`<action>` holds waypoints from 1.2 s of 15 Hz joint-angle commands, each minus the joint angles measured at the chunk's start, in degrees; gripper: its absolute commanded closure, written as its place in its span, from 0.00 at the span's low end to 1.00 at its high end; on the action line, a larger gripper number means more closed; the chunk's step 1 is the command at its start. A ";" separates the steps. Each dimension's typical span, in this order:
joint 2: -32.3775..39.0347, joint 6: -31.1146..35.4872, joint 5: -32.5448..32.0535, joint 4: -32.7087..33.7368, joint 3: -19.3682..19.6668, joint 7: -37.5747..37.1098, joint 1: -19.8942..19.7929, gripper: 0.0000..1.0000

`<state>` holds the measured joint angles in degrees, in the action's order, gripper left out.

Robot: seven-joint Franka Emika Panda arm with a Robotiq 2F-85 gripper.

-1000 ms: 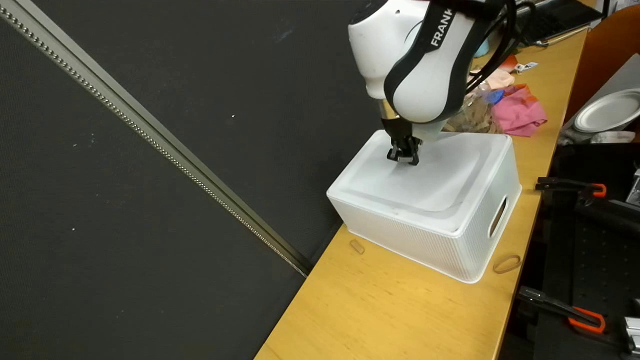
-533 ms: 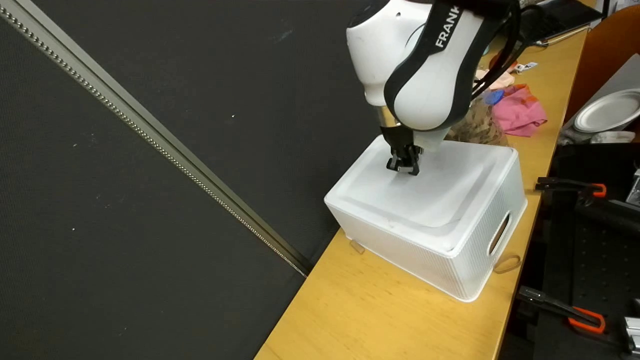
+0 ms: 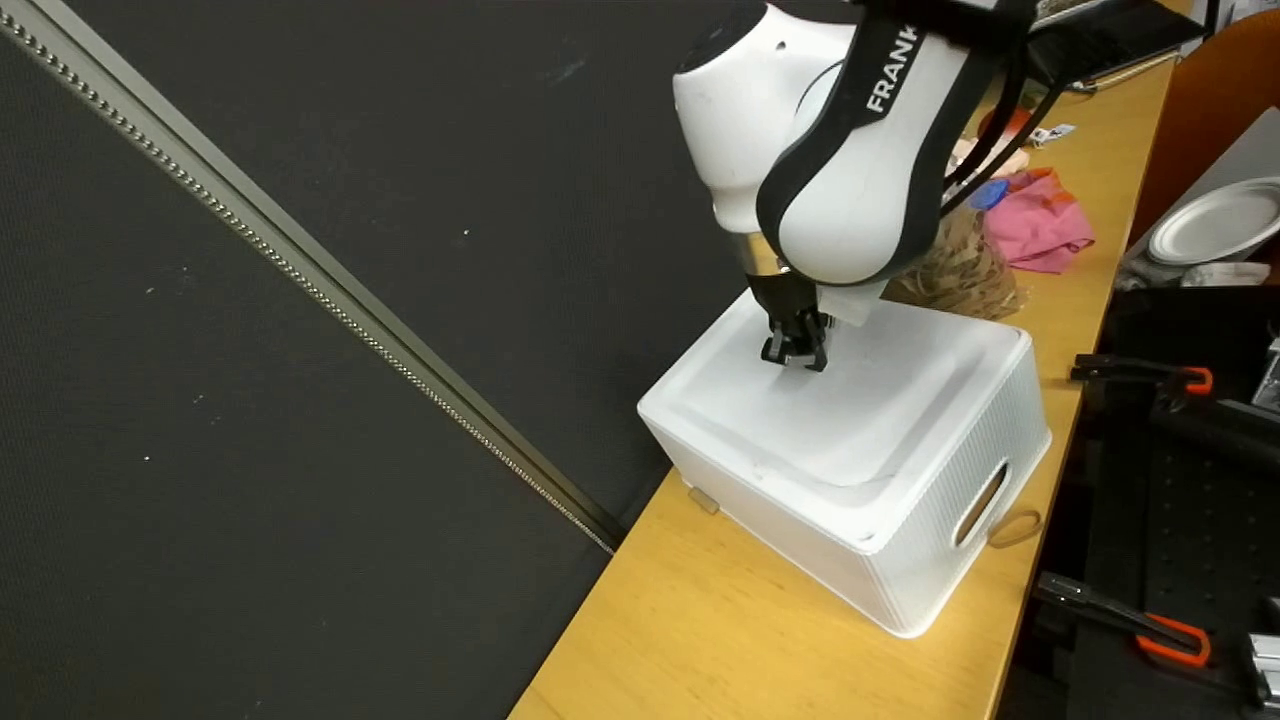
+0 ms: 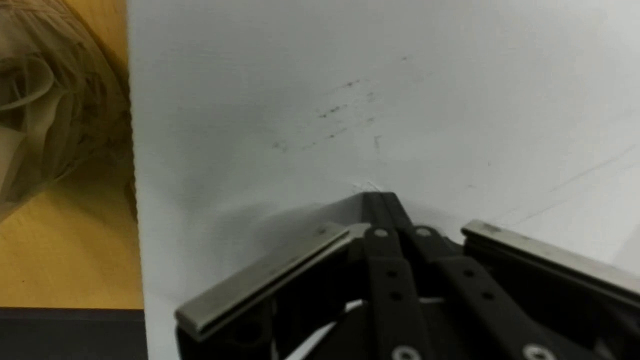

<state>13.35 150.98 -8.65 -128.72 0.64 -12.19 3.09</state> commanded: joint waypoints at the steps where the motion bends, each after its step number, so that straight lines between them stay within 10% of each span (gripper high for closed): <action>1: 0.47 -0.42 0.60 1.86 0.25 0.81 0.23 1.00; 18: 13.16 6.40 5.94 16.10 -4.82 13.47 -0.52 1.00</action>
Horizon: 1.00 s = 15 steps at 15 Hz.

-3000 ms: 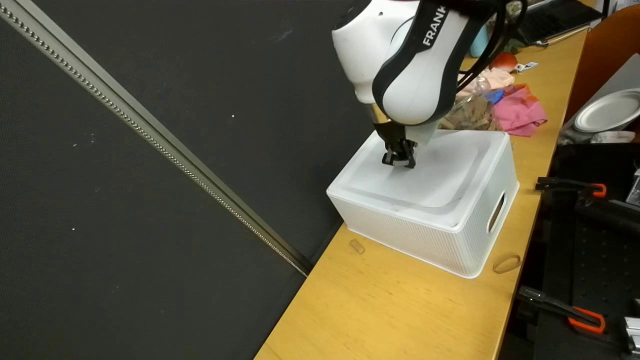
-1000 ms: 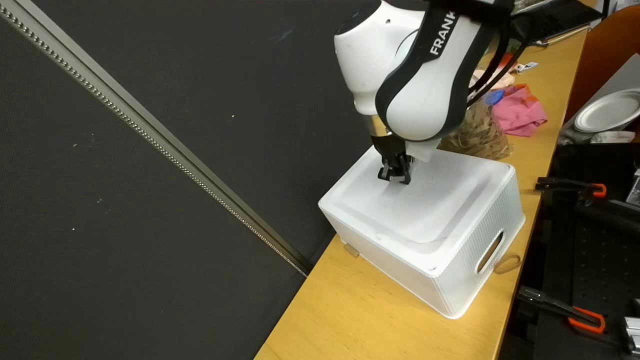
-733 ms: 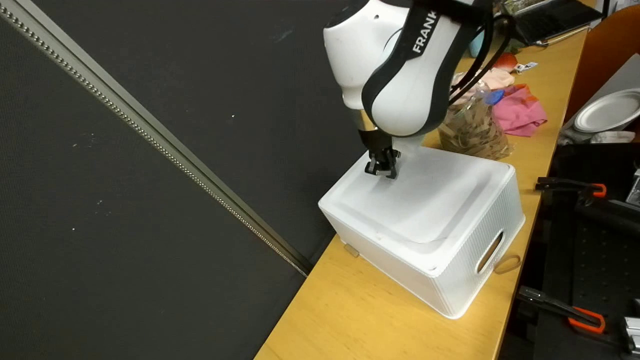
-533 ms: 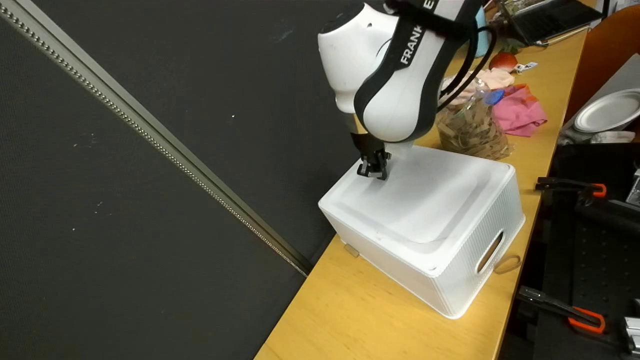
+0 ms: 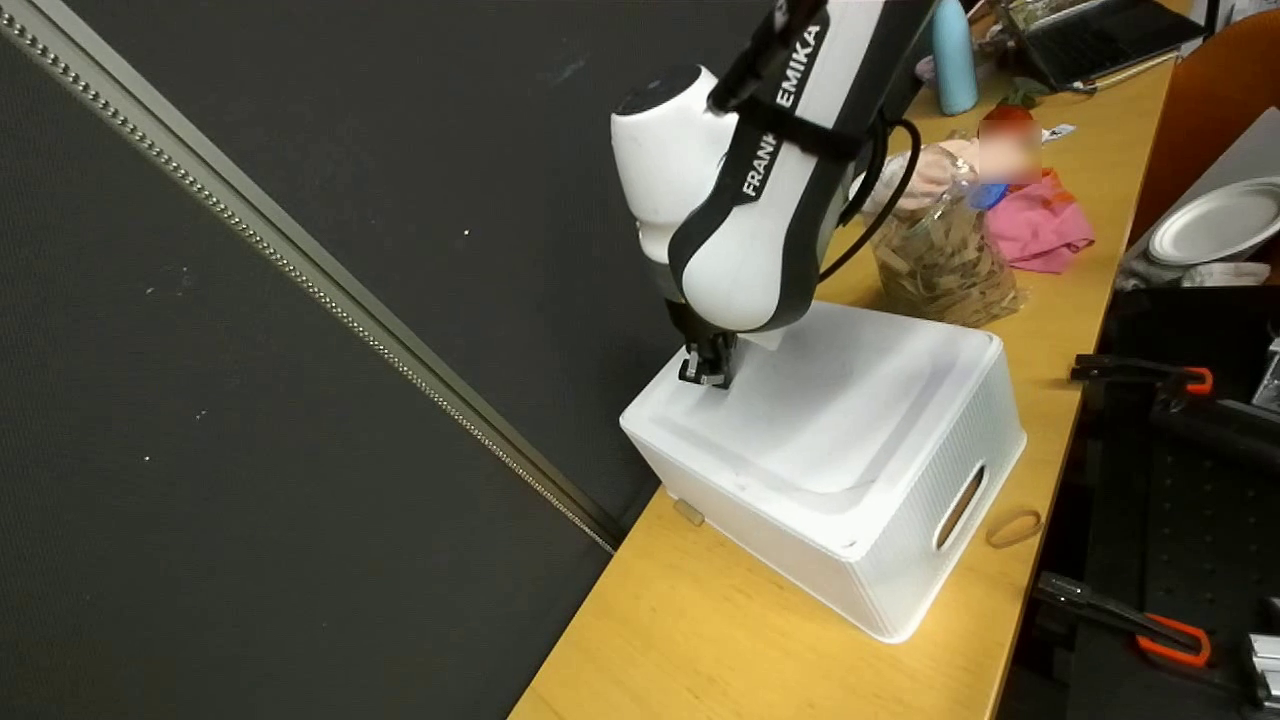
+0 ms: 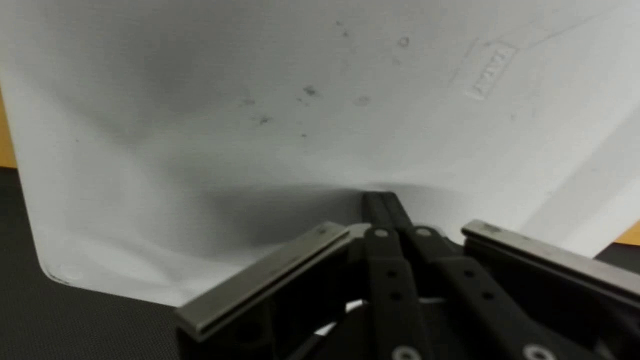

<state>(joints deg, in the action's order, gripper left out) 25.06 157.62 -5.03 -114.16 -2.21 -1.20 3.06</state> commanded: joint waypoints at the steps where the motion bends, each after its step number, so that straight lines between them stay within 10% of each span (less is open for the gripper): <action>1: 1.38 -0.40 3.20 1.40 -2.93 3.55 -0.85 1.00; 15: 1.23 -0.33 9.05 0.16 -9.56 13.45 -2.98 1.00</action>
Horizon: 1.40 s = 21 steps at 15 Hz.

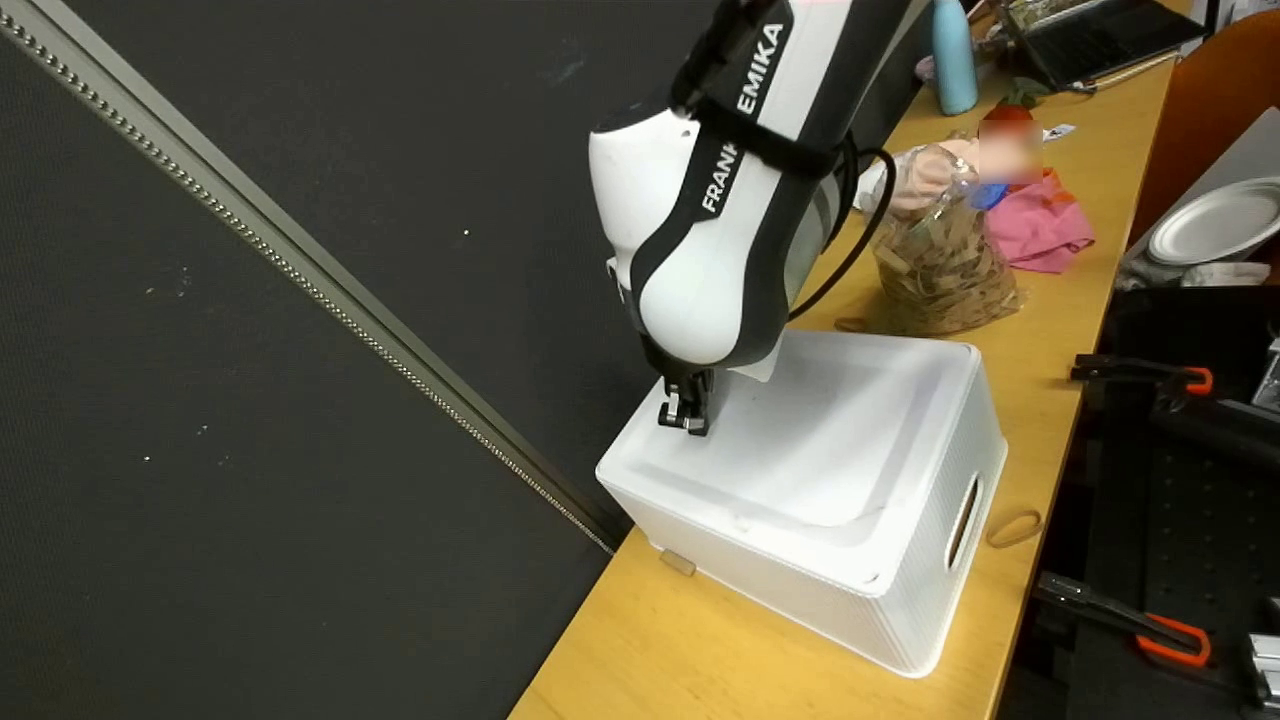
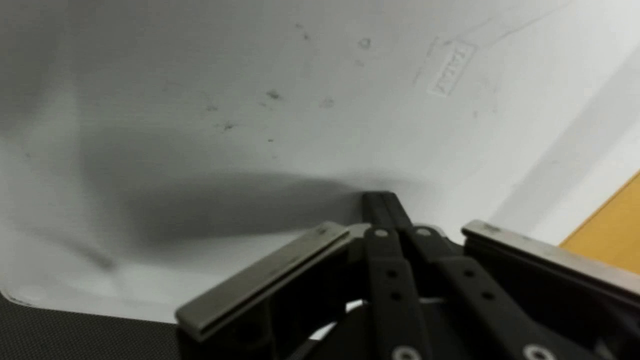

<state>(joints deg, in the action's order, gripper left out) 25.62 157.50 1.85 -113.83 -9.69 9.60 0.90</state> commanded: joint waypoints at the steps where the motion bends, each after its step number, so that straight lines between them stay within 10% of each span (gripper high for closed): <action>1: 0.66 -0.04 2.22 -0.38 -2.37 3.09 -0.90 1.00; 19: -5.62 0.43 0.33 -3.34 -0.95 1.92 0.10 1.00; 21: -8.58 -0.14 -1.81 -4.33 1.80 -1.56 1.62 0.73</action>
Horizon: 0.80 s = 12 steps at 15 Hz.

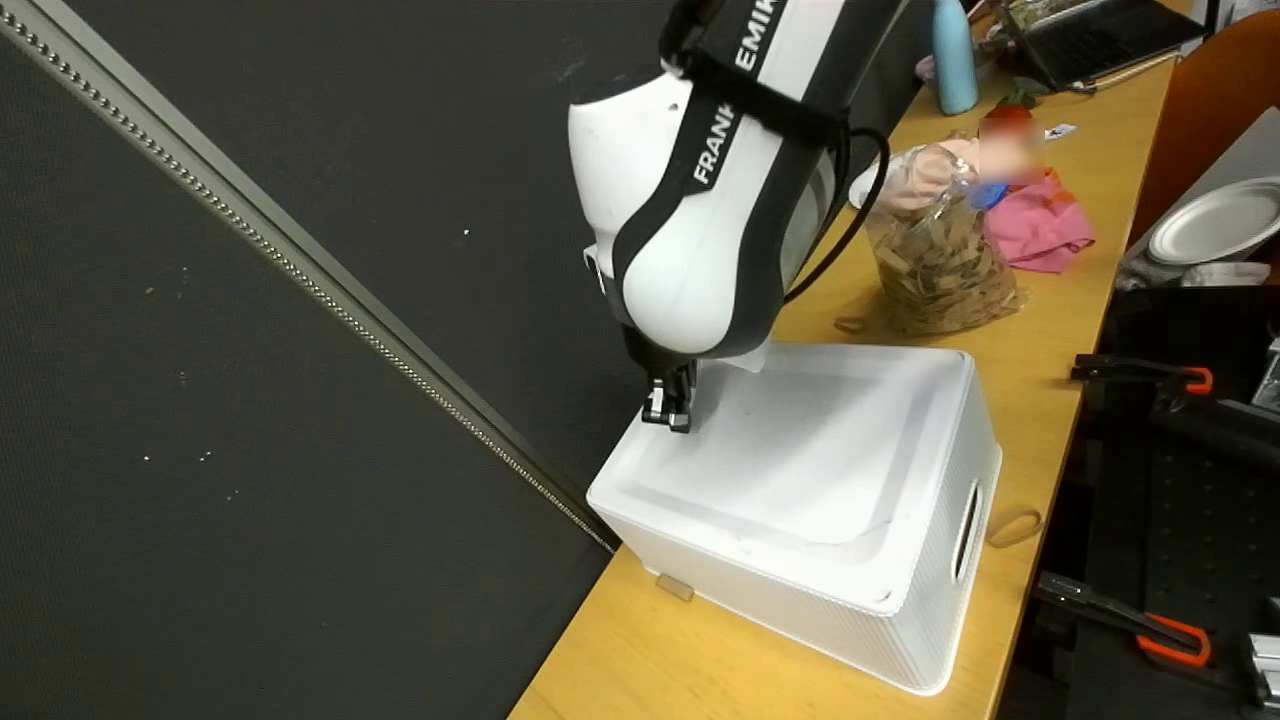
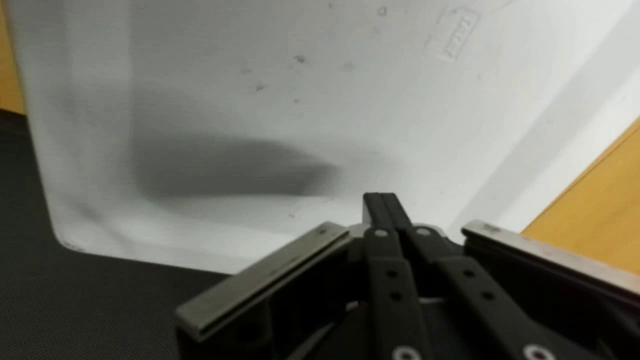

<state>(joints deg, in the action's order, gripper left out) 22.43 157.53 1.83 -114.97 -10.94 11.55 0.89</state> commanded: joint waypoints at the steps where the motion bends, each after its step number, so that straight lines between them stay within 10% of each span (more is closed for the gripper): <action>1: -7.50 -1.59 -4.02 -3.99 5.63 -7.31 2.95 0.71; 6: -16.65 -10.72 -18.00 -6.75 14.38 -25.07 5.30 0.41; 12: -23.50 -22.44 -18.42 -10.85 14.57 -27.86 0.00 0.01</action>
<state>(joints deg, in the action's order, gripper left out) 2.80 138.62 -15.27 -122.29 3.54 -14.05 2.45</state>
